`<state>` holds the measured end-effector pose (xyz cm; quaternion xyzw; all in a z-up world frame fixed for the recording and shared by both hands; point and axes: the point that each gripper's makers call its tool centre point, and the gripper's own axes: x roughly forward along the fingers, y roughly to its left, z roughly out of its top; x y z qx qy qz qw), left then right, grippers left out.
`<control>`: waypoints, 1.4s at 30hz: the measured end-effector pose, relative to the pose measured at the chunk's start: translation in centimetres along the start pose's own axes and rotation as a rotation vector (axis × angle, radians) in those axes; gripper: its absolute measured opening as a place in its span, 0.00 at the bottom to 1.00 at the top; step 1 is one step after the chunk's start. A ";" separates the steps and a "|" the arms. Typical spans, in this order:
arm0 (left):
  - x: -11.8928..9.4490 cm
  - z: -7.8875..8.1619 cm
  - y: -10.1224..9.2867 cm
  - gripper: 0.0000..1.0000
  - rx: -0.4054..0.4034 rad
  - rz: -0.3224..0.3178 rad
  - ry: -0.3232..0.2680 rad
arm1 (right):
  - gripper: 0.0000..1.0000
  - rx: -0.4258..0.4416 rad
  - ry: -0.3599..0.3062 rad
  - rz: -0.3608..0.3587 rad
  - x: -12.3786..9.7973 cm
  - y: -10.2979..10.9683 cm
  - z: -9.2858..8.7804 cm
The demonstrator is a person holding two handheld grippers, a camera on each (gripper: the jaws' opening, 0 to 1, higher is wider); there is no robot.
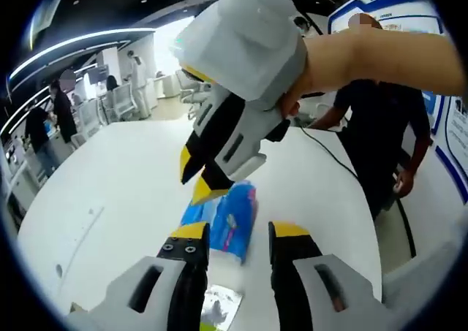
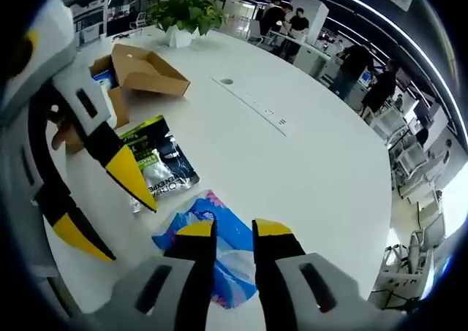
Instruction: Operate the shoe box by opening the lid, removing the specified soft item, and placing it in the target area until the item is outside and the box remains undamaged.
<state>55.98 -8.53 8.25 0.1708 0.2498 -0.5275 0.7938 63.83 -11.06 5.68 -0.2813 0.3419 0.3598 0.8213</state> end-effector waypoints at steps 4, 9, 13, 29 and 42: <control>-1.6 0.5 -0.2 0.39 -0.065 0.005 -0.017 | 0.23 0.019 -0.008 -0.006 -0.9 0.6 0.5; -3.7 0.9 -0.4 0.45 -0.090 0.016 -0.033 | 0.28 0.055 -0.009 -0.008 -1.6 1.2 0.8; -5.8 1.0 0.0 0.52 -0.120 0.040 -0.054 | 0.32 0.068 -0.016 -0.013 -2.3 2.1 1.4; -14.2 -0.8 3.1 0.68 -0.217 0.172 -0.113 | 0.47 0.140 -0.088 -0.008 -4.3 5.4 4.5; -20.1 -3.5 5.8 0.84 -0.246 0.278 -0.120 | 0.54 0.187 -0.150 0.038 -4.0 8.4 7.9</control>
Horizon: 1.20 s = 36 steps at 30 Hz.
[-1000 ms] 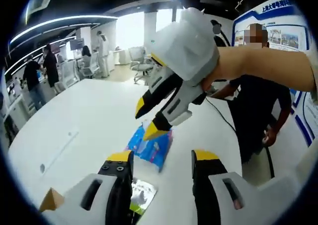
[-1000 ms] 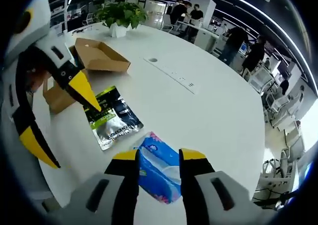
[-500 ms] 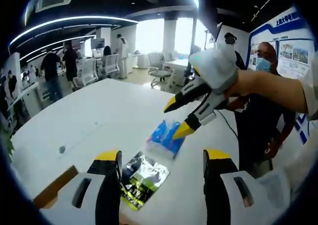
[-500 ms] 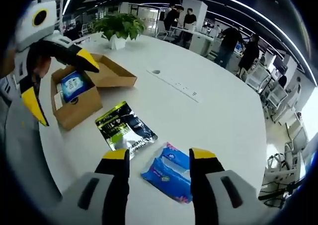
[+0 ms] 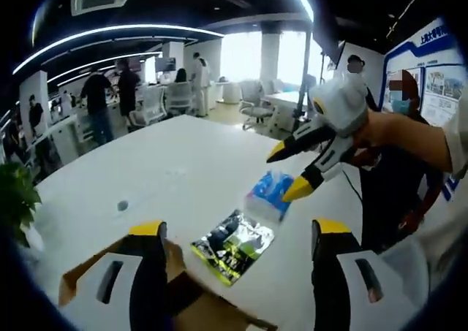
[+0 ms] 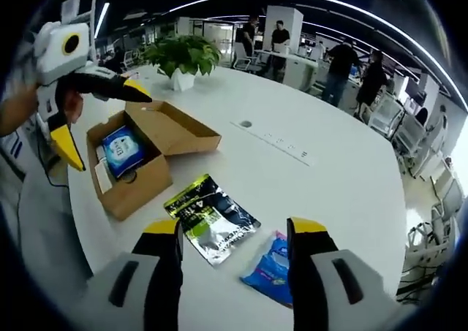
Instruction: Operate the shoe box by opening the lid, removing the specified soft item, and placing it in the target area until the item is outside and the box remains undamaged.
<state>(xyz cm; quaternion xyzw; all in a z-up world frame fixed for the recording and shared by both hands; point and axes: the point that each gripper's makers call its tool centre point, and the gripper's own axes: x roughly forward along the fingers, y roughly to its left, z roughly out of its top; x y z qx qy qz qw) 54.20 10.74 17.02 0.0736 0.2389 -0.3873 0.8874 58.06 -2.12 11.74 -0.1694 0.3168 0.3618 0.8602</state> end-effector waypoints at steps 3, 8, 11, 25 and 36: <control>-1.4 -0.5 1.1 0.85 0.001 0.023 -0.002 | 0.56 0.011 -0.005 0.019 0.4 1.0 0.3; -3.3 -1.6 3.0 0.89 -0.025 0.069 -0.009 | 0.60 0.010 -0.012 0.035 0.9 2.7 0.8; -4.2 -2.3 4.2 0.91 -0.038 0.106 -0.006 | 0.63 0.024 -0.019 0.051 1.5 3.5 1.2; -8.3 -4.8 7.5 1.00 -0.119 0.204 -0.040 | 0.64 0.031 -0.051 0.127 3.2 7.7 3.3; -11.2 -8.0 9.8 1.00 -0.155 0.282 -0.007 | 0.64 0.047 -0.065 0.166 4.5 10.1 4.0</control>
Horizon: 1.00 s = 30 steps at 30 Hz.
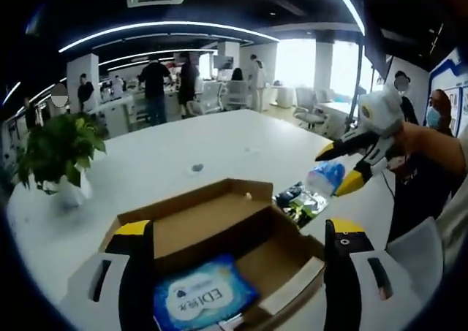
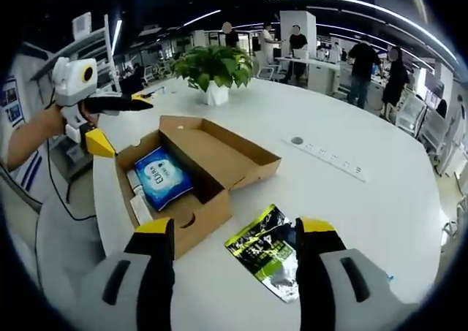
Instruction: Operate the shoe box by opening the lid, removing the specified soft item, and placing it in the target area until the item is outside and the box remains undamaged.
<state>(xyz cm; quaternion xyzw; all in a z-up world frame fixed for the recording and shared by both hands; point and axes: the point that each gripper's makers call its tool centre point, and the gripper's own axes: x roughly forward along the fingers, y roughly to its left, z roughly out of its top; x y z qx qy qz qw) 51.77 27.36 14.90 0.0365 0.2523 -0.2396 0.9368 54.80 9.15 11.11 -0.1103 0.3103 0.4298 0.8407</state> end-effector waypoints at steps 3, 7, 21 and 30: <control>-0.7 -1.1 1.1 0.99 -0.003 0.030 0.028 | 0.63 0.005 0.003 0.008 0.4 0.5 -0.1; -1.6 -2.3 1.9 0.96 -0.026 0.057 0.046 | 0.63 0.010 0.007 0.025 1.4 1.3 -0.2; -4.1 -6.5 5.1 0.88 -0.107 0.144 0.099 | 0.60 0.025 0.010 0.062 4.4 4.1 0.0; -5.5 -9.6 7.1 0.74 -0.146 0.204 0.157 | 0.51 0.055 -0.010 0.090 6.5 5.9 0.4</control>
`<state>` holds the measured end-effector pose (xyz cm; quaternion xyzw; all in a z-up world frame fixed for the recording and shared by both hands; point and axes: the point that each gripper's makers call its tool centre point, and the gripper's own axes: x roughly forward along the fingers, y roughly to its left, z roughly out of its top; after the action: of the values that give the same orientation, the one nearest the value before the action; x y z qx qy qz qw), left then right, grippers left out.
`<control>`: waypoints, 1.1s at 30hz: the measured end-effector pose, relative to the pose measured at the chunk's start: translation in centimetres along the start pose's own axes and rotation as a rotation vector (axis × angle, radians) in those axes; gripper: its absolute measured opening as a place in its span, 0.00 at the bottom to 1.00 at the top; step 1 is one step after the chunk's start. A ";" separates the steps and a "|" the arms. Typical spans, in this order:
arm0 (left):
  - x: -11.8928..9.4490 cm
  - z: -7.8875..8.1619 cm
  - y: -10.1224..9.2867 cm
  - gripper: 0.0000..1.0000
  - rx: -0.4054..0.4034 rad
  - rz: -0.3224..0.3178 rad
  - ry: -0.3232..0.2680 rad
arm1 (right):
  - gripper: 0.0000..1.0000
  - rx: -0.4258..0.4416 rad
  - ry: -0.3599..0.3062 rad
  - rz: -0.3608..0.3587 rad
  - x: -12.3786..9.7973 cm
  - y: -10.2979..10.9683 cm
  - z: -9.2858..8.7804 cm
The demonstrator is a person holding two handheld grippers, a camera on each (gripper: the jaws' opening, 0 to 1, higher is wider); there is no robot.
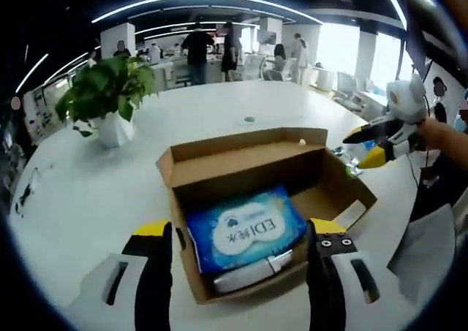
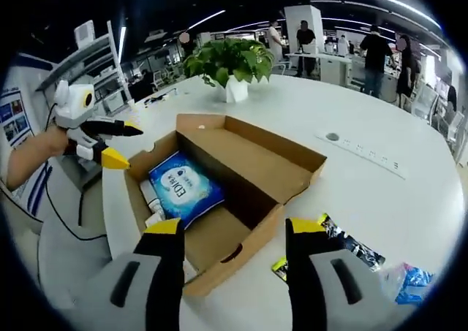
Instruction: Operate the shoe box by opening the lid, removing the specified soft item, and placing it in the target area until the item is outside and the box remains undamaged.
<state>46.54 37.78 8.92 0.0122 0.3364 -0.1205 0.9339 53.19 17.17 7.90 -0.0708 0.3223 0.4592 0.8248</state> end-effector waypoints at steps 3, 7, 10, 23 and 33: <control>-0.1 -1.1 0.8 0.72 0.001 0.023 0.027 | 0.50 0.024 -0.003 0.009 0.8 0.5 0.1; -0.3 -2.2 1.6 0.68 -0.010 0.042 0.049 | 0.46 0.030 0.014 0.018 2.0 1.4 -0.3; -0.5 -2.9 2.2 0.64 -0.024 0.056 0.058 | 0.44 0.040 0.025 0.027 2.8 1.9 -0.5; -1.1 -5.2 3.6 0.48 -0.089 0.094 0.097 | 0.37 0.056 0.080 0.058 5.8 4.0 -1.3; -1.3 -6.3 4.0 0.32 -0.153 0.100 0.109 | 0.31 0.046 0.143 0.097 8.3 6.0 -2.4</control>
<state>42.56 42.58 4.61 -0.0358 0.3938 -0.0470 0.9173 50.39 25.53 2.13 -0.0690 0.3939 0.4850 0.7777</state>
